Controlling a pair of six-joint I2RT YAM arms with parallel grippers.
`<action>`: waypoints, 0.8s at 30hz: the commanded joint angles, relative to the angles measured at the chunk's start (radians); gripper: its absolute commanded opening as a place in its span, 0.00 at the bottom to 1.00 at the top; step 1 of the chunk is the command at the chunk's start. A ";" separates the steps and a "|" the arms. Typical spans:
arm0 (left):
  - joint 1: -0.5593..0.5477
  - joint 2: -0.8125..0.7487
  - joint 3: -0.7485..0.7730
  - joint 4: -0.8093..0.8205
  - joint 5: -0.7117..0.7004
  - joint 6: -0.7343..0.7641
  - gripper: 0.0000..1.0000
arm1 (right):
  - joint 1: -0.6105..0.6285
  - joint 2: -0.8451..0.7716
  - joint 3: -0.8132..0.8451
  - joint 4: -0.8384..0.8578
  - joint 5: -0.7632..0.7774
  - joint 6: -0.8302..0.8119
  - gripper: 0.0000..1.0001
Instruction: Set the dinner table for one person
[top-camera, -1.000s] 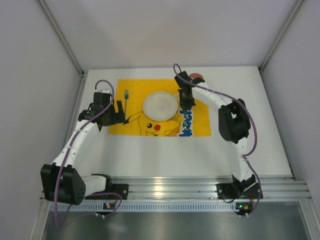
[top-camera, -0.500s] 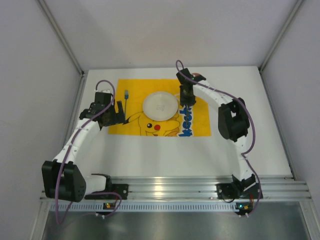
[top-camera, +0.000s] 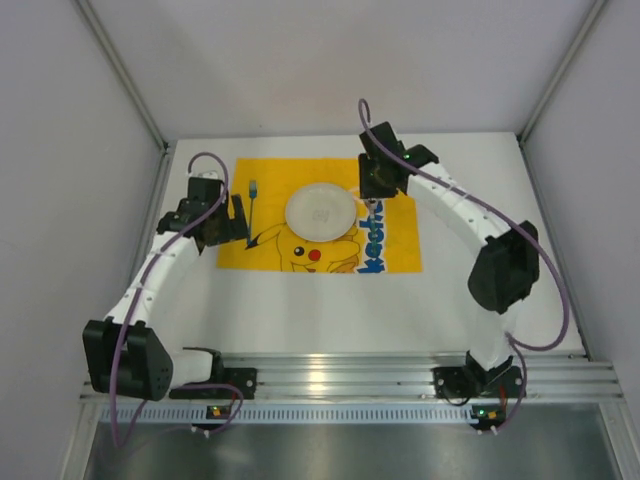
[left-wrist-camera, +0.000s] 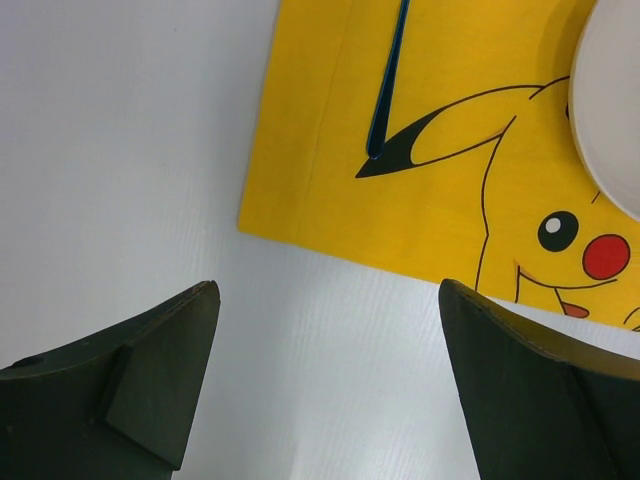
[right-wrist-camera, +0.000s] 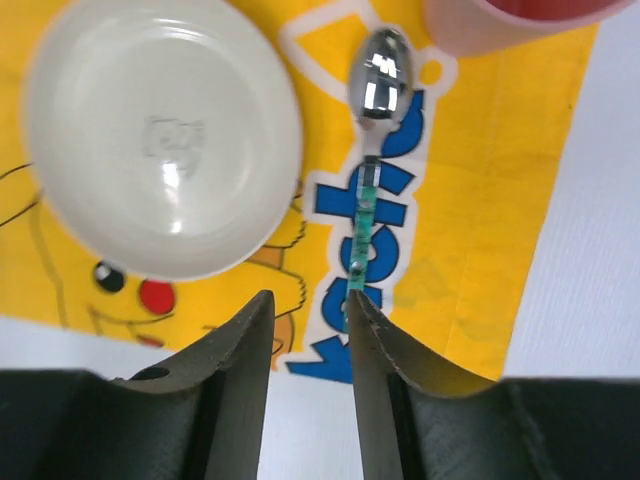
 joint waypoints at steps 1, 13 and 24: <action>0.002 0.005 0.099 -0.038 -0.037 -0.013 0.96 | 0.125 -0.240 -0.028 0.095 -0.002 -0.116 0.37; 0.000 -0.279 -0.087 0.511 -0.100 0.045 0.90 | 0.317 -1.220 -0.727 0.543 0.280 0.000 1.00; 0.008 -0.326 -0.951 1.415 -0.068 0.211 0.92 | 0.317 -1.773 -1.150 0.371 0.253 0.200 1.00</action>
